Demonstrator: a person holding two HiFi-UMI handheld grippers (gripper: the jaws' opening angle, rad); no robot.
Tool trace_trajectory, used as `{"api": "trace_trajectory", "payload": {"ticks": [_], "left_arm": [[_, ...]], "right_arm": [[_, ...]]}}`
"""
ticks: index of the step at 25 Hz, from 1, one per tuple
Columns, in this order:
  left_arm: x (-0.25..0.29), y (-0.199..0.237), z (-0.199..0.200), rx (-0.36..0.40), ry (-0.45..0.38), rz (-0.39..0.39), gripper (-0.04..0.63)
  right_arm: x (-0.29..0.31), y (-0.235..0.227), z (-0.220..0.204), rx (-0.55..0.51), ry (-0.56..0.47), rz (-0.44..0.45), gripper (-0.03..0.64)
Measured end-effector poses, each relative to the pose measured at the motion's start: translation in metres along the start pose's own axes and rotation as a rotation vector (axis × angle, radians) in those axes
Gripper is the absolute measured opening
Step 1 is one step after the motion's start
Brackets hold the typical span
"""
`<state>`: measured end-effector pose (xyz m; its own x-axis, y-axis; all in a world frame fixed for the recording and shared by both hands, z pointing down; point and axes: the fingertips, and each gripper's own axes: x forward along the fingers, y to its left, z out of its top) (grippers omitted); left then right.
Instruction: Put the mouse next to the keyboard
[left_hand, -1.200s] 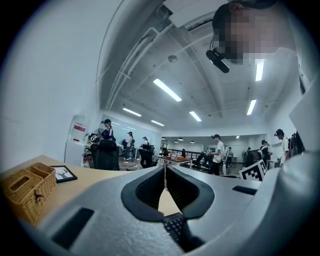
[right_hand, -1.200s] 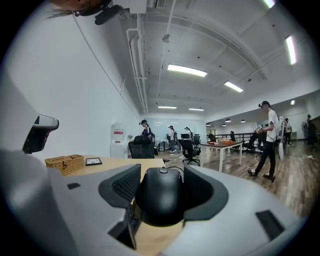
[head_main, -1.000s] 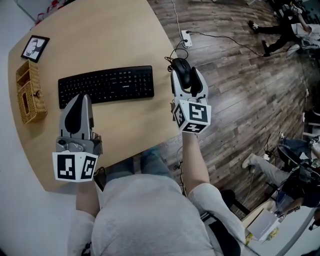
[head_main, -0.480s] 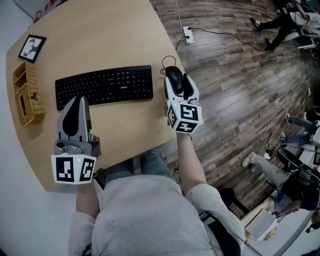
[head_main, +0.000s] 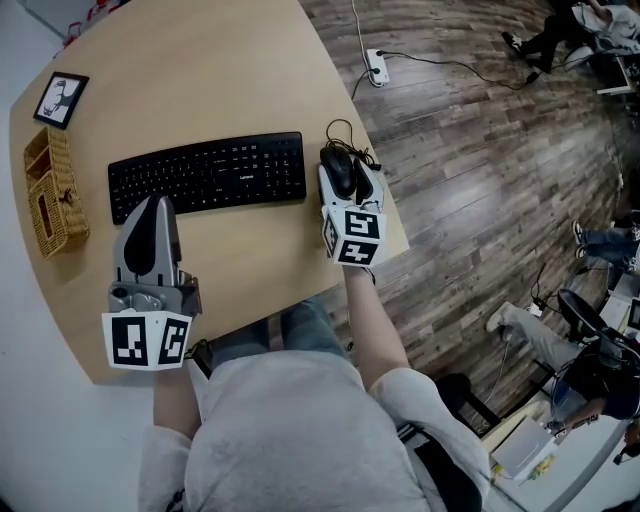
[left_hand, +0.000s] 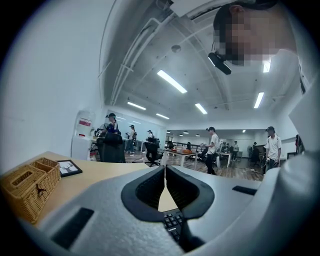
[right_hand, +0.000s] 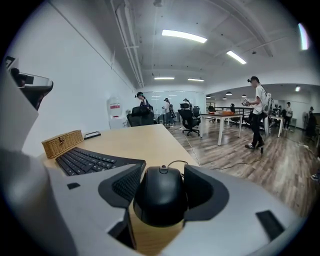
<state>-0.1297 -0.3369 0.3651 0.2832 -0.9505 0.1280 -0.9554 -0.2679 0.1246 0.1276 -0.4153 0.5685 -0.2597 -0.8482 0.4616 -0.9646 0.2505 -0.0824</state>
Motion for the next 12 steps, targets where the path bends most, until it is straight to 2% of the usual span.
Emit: {"api": "trace_trajectory", "payload": {"ticks": [12], "left_arm": [[0.000,0.008,-0.001,0.003,0.006,0.010,0.018]], "right_arm": [[0.013,0.008,-0.037,0.025,0.157,-0.008,0.256]]}}
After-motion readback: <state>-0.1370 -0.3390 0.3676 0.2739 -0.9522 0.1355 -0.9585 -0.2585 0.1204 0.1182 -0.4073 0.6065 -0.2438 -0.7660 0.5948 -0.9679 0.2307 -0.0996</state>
